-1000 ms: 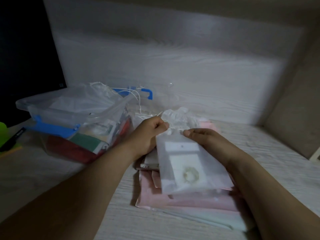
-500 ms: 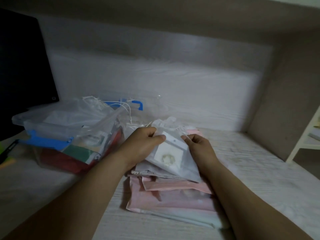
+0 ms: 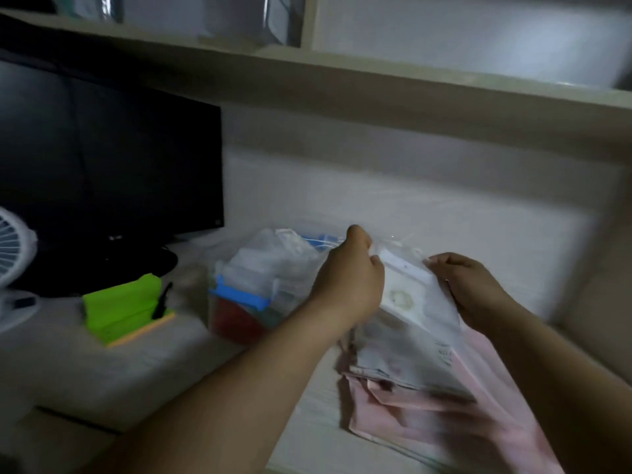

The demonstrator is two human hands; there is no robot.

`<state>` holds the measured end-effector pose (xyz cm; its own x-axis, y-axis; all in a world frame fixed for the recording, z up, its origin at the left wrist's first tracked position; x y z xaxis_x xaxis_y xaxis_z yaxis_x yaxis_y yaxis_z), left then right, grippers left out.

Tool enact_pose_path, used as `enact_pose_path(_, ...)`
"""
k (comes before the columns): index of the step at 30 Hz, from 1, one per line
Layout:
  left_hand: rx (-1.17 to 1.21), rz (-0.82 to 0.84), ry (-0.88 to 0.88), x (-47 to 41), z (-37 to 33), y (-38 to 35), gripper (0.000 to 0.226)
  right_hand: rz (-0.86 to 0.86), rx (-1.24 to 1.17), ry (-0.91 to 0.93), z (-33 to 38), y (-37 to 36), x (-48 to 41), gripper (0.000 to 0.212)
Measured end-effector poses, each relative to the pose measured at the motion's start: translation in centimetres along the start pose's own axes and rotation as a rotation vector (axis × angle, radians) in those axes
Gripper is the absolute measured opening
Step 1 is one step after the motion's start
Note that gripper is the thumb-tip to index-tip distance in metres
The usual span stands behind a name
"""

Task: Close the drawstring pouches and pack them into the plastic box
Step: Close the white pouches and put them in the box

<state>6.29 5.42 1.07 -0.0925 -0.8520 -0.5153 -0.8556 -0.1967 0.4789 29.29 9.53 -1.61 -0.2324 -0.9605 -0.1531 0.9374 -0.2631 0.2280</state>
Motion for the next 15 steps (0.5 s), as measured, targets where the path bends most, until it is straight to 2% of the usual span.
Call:
enact_pose_path(3, -0.013, -0.093, -0.046, -1.5, 0.7, 5.6, 0.029, -0.009, -0.040, 0.071, 3.8, -3.8, -0.8, 0.007)
enact_pose_path(8, -0.217, -0.170, 0.085, -6.2, 6.6, 13.0, 0.023, 0.057, 0.022, 0.218, 8.6, -12.0, -2.5, 0.015)
enact_pose_path(10, -0.338, -0.061, 0.164, -7.8, 9.4, 13.3, 0.024, 0.059, 0.192, 0.255, 9.3, -15.0, -3.7, 0.017)
enact_pose_path(12, -0.537, 0.143, 0.227, -8.5, 12.0, 12.2, 0.030, 0.030, 0.589, 0.336, 9.7, -17.7, -4.7, 0.031)
enact_pose_path(13, -0.649, 0.228, 0.218, -8.6, 12.8, 11.6, 0.035, 0.052, 0.749, 0.390, 9.7, -19.4, -4.8, 0.039)
enact_pose_path(15, -0.786, 0.345, 0.136, -8.5, 13.3, 10.3, 0.040, 0.201, 0.953, 0.452, 8.8, -22.7, -4.6, 0.050)
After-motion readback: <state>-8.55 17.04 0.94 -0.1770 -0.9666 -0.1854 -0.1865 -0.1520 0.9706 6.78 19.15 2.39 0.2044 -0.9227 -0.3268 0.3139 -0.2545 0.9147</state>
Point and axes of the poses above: each hand's wrist, its own x-axis away from the middle knuckle, its own y-axis out of the back of the hand, z = x × y, the point moved 8 cm from there along -x, towards the middle knuckle, and after that the axes turned 2 degrees about -y, right-handed, at the moved point
